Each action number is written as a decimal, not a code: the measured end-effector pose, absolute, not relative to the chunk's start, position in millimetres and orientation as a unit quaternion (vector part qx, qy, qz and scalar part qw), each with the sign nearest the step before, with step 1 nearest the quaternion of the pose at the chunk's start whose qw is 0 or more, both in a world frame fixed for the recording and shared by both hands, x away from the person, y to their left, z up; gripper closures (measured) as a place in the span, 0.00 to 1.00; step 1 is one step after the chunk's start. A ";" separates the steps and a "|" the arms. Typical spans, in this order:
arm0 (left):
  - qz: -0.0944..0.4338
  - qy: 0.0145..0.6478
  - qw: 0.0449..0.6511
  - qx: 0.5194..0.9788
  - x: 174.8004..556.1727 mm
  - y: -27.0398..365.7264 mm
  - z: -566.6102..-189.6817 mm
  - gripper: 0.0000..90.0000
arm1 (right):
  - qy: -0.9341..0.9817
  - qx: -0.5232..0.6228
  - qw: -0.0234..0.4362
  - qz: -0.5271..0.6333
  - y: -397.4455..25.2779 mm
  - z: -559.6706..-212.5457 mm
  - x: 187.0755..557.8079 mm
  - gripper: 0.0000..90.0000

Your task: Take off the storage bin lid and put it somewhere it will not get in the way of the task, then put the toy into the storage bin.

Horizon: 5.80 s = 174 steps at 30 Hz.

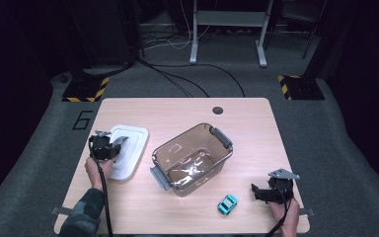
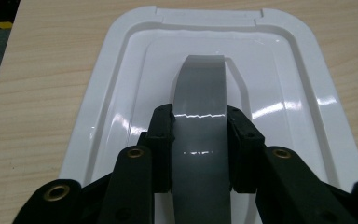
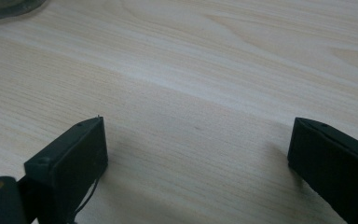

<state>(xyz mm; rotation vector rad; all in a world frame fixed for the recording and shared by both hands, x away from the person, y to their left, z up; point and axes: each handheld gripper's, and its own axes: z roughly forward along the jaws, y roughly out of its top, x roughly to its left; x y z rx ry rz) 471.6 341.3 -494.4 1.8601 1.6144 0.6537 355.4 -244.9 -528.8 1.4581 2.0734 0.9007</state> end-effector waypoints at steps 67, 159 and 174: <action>0.218 0.533 0.296 0.762 336.5 324.3 -526.8 0.00 | 0.752 0.528 0.228 0.323 -244.4 -528.7 355.3 0.04; 0.223 0.529 0.319 0.755 331.1 325.4 -531.2 0.00 | 0.845 0.404 0.148 0.318 -133.6 -516.6 303.8 0.27; 0.225 0.528 0.320 0.754 331.1 325.2 -531.6 0.00 | 0.838 0.411 0.150 0.326 -137.2 -511.2 308.1 0.27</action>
